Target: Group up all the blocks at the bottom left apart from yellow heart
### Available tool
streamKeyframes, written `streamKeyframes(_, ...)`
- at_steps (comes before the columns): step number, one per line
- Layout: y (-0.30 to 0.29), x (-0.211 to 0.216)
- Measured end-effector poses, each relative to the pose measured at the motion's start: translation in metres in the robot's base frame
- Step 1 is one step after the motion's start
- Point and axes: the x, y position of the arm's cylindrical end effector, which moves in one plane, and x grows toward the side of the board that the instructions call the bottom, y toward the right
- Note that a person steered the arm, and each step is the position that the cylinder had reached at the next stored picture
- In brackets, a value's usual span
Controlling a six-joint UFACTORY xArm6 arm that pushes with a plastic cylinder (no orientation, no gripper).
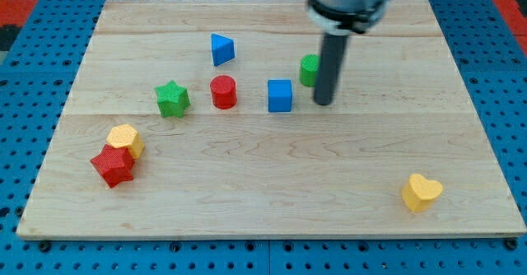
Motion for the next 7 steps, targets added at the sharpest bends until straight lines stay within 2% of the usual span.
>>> streamKeyframes(1,-0.08,-0.015)
streamKeyframes(2,-0.123,-0.038)
streamKeyframes(3,-0.143,-0.052)
streamKeyframes(7,-0.226,-0.057)
